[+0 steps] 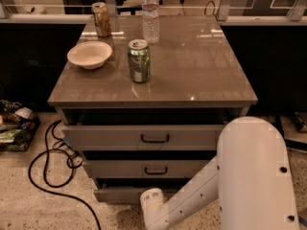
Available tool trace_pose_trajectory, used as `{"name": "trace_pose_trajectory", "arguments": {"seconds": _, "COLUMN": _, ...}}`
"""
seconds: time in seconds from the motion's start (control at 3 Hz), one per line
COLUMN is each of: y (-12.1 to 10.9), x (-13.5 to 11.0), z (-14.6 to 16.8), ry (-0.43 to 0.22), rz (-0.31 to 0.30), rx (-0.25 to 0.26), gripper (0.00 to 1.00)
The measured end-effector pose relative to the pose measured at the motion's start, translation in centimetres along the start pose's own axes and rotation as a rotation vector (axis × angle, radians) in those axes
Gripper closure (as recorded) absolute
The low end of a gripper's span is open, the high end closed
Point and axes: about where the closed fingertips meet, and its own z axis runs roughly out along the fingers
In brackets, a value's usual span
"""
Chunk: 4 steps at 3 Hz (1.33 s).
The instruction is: Open bottom drawer
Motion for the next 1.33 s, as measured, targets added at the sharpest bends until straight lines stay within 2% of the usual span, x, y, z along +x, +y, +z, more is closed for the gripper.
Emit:
{"name": "trace_pose_trajectory", "arguments": {"seconds": 0.33, "y": 0.0, "x": 0.0, "z": 0.0, "ry": -0.002, "rz": 0.001, "rx": -0.001, "gripper": 0.0}}
{"name": "trace_pose_trajectory", "arguments": {"seconds": 0.67, "y": -0.1, "x": -0.3, "z": 0.7, "ry": -0.048, "rz": 0.008, "rx": 0.019, "gripper": 0.0}}
{"name": "trace_pose_trajectory", "arguments": {"seconds": 1.0, "y": 1.2, "x": -0.3, "z": 2.5, "ry": -0.193, "rz": 0.057, "rx": 0.026, "gripper": 0.0}}
{"name": "trace_pose_trajectory", "arguments": {"seconds": 1.33, "y": 0.9, "x": 0.7, "z": 4.4, "ry": -0.358, "rz": 0.096, "rx": 0.061, "gripper": 0.0}}
